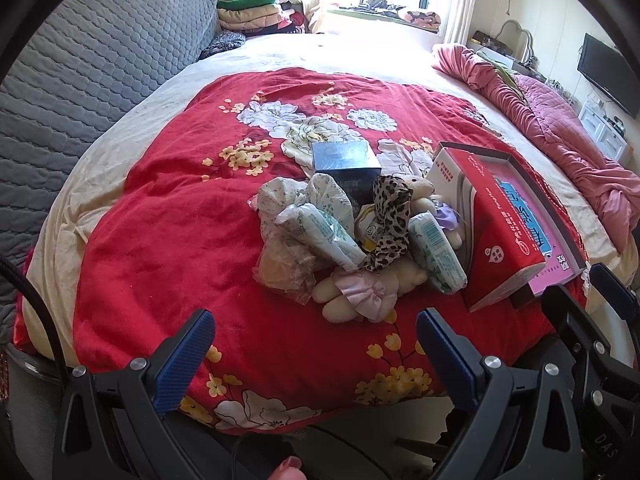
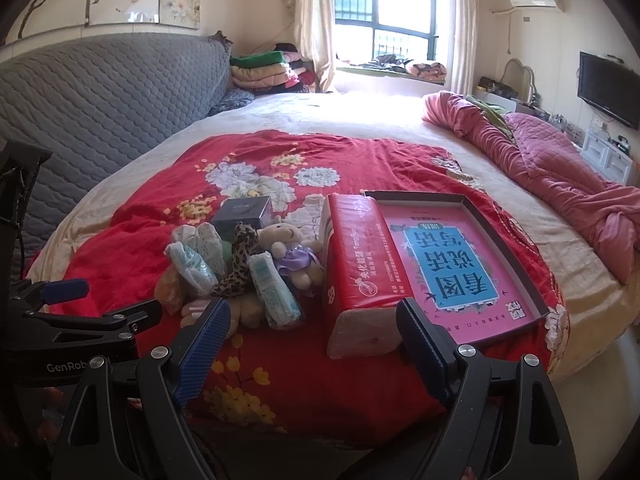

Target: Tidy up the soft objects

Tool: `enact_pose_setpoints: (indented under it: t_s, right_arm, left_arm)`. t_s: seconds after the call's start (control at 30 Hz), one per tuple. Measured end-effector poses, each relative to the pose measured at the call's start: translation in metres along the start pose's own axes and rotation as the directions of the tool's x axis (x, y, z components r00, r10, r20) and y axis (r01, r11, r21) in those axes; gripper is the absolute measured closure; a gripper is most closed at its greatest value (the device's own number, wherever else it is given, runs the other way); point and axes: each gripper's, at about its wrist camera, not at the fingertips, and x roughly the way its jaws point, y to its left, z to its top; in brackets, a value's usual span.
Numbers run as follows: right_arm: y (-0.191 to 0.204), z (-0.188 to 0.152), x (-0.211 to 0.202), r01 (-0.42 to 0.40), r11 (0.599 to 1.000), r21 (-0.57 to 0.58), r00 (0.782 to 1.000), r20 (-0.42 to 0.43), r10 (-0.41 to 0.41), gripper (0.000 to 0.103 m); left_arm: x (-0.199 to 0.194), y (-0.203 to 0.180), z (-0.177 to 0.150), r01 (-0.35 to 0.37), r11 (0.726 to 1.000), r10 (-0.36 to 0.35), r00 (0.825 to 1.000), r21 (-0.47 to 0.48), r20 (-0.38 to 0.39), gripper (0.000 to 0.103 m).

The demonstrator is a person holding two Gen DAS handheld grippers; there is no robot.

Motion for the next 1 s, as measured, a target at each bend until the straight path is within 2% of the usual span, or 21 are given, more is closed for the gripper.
enact_pose_setpoints:
  t_s: [1.0]
  right_arm:
    - [-0.0016,-0.0002,0.0019,0.009,1.0,0.009,1.0,-0.005,-0.009,0.017]
  left_arm:
    - [0.0006,0.0016,-0.0003,0.004,1.0,-0.004,1.0,-0.004,-0.002,0.002]
